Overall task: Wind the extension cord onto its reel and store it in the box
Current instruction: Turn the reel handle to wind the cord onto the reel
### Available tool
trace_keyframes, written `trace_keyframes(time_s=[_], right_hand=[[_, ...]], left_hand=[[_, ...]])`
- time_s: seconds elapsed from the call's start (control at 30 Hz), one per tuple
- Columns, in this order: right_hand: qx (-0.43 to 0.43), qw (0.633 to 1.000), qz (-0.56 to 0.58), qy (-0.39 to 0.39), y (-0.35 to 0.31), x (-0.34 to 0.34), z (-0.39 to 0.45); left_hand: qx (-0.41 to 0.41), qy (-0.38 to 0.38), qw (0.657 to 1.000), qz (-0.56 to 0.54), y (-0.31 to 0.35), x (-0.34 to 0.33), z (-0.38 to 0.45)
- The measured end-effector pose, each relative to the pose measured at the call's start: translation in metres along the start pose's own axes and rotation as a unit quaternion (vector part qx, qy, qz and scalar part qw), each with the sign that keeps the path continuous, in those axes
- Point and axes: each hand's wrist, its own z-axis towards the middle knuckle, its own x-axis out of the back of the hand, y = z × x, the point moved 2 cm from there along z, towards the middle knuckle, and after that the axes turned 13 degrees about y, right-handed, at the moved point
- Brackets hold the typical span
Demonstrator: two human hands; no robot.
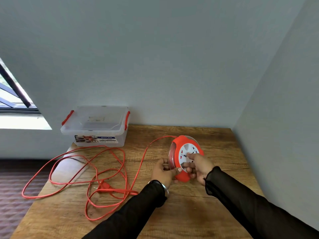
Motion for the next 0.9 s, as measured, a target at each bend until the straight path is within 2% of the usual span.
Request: trace_keyframes(time_s=[0.13,0.17,0.23,0.27,0.3,0.37,0.43,0.47,0.5,0.53,0.6,0.63,0.8,0.9], right_hand=[[0.002,0.998,-0.025,-0.055,-0.001,0.003,-0.005],[0.026,0.996,-0.067,-0.058,0.000,0.006,-0.004],[0.158,0.965,-0.205,-0.029,-0.003,0.015,-0.002],[0.255,0.920,-0.297,-0.003,-0.004,0.020,-0.001],[0.360,0.844,-0.397,0.014,-0.006,0.024,-0.002],[0.524,0.649,-0.551,-0.014,-0.011,0.024,-0.008],[0.587,0.482,-0.647,-0.066,-0.015,0.021,-0.014],[0.584,0.424,-0.688,-0.075,-0.016,0.018,-0.014],[0.575,0.383,-0.720,-0.073,-0.017,0.016,-0.012],[0.564,0.357,-0.742,-0.065,-0.017,0.013,-0.010],[0.551,0.336,-0.762,-0.052,-0.013,0.006,-0.006],[0.543,0.339,-0.766,-0.050,-0.011,0.002,-0.004],[0.494,0.425,-0.755,-0.075,-0.012,-0.010,0.001],[0.470,0.498,-0.719,-0.122,-0.010,-0.006,0.008]], left_hand=[[-0.009,0.008,1.000,0.015,0.004,0.009,0.014],[-0.005,0.006,1.000,0.015,0.007,0.012,0.016],[0.009,-0.008,0.999,0.029,0.015,0.018,0.022],[0.014,-0.023,0.999,0.044,0.018,0.021,0.026],[0.014,-0.040,0.997,0.065,0.021,0.024,0.030],[-0.005,-0.069,0.989,0.130,0.028,0.028,0.038],[-0.029,-0.095,0.976,0.192,0.035,0.030,0.043],[-0.037,-0.102,0.971,0.214,0.039,0.030,0.045],[-0.045,-0.106,0.966,0.230,0.041,0.030,0.045],[-0.051,-0.107,0.963,0.244,0.043,0.029,0.046],[-0.060,-0.112,0.958,0.257,0.046,0.028,0.045],[-0.068,-0.117,0.956,0.259,0.048,0.026,0.043],[-0.059,-0.103,0.956,0.267,0.050,0.025,0.040],[-0.045,-0.095,0.965,0.240,0.047,0.031,0.036]])
